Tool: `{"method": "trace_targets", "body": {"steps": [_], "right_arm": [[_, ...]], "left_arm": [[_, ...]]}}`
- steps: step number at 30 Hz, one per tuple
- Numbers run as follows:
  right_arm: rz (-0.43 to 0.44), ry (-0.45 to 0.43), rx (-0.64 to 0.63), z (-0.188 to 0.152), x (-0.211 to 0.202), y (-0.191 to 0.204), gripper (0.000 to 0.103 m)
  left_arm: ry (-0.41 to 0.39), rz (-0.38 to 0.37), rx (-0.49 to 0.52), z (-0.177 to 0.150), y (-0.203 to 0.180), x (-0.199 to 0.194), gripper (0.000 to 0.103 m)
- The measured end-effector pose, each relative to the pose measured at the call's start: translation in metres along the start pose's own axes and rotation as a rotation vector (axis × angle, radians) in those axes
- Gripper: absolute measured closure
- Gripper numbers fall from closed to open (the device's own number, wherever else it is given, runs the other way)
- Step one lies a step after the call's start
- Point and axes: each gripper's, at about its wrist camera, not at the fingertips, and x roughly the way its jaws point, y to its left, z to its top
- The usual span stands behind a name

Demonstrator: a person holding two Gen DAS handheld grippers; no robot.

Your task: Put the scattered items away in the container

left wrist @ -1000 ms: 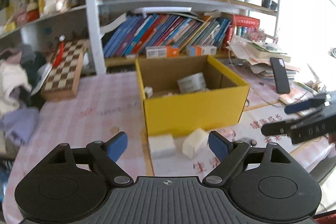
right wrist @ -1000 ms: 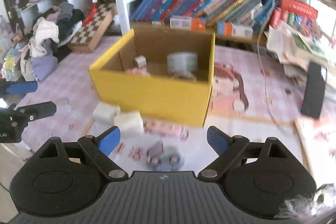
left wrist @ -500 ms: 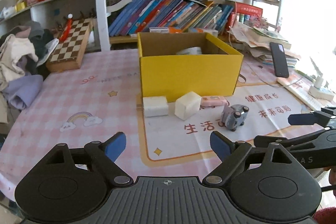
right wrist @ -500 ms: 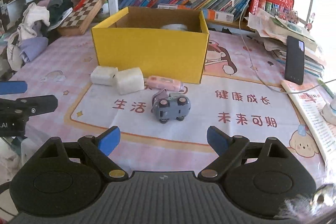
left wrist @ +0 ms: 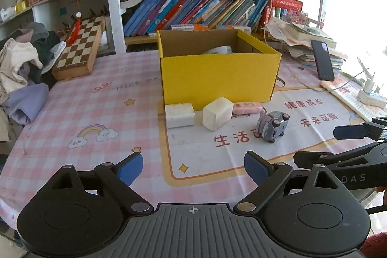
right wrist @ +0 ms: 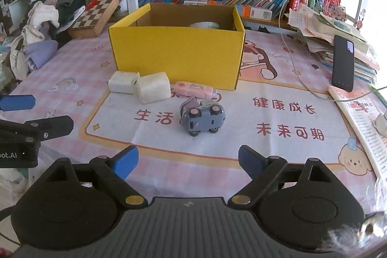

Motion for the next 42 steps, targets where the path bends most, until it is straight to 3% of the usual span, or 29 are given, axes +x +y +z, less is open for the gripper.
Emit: {"method": "trace_targets", "body": {"steps": [42], "right_arm": [[0.006, 0.029, 0.005, 0.012, 0.017, -0.006, 0.013]], "left_arm": [[0.032, -0.035, -0.012, 0.005, 0.006, 0.018, 0.010]]}}
